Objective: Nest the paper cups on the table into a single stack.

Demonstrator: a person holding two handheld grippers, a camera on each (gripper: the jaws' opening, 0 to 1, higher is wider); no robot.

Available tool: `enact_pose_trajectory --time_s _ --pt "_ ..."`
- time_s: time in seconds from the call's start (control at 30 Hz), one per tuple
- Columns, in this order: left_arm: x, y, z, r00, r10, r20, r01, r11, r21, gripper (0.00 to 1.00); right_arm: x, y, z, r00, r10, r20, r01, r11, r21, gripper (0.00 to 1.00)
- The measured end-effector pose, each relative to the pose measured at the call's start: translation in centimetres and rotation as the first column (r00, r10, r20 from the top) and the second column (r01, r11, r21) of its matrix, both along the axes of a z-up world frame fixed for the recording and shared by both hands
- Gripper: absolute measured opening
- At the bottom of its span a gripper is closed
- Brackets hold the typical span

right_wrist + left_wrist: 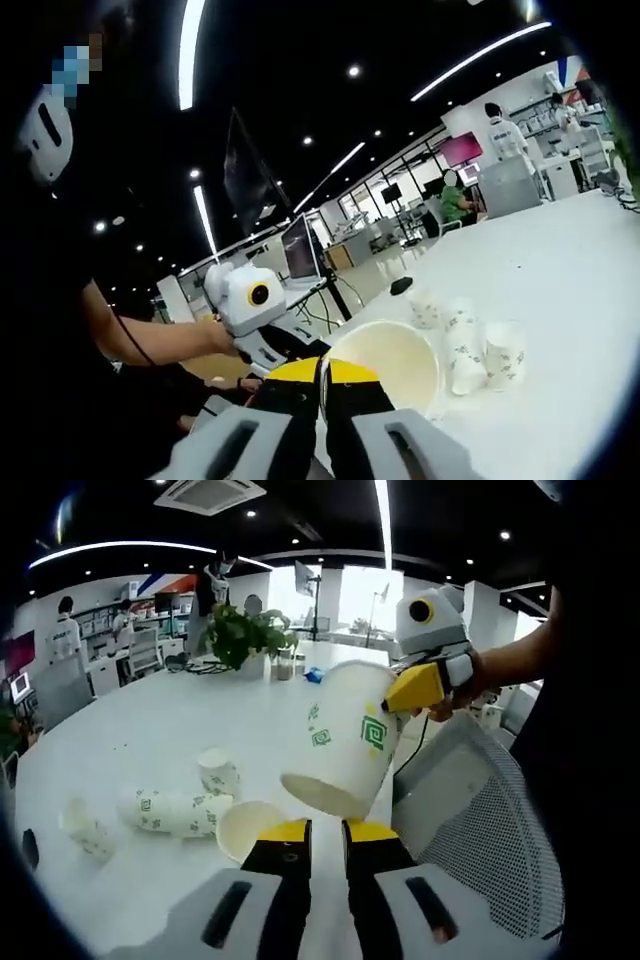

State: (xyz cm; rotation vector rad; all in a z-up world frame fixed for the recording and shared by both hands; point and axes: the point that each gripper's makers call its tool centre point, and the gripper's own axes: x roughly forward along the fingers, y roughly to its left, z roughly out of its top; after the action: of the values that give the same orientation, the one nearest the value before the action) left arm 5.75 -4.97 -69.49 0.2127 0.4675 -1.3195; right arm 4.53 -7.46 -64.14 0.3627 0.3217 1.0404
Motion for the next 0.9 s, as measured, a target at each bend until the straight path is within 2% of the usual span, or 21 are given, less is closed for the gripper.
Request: enact_pose_trajectory --time_s 0.23,0.9 --pt "-0.1 0.4 -0.4 1.000 0.023 -0.011 -0.023 1.000 -0.006 0.17 0.6 -0.4 0.2 1.000 -0.018 0.012 0.018 1.000 -0.008 0.00" --pt "0.2 1.3 -0.1 0.992 0.124 0.024 -0.122 0.990 -0.065 0.52 2.7 -0.5 -0.3 0.998 0.004 0.058 0.002 0.994 -0.113 0.00"
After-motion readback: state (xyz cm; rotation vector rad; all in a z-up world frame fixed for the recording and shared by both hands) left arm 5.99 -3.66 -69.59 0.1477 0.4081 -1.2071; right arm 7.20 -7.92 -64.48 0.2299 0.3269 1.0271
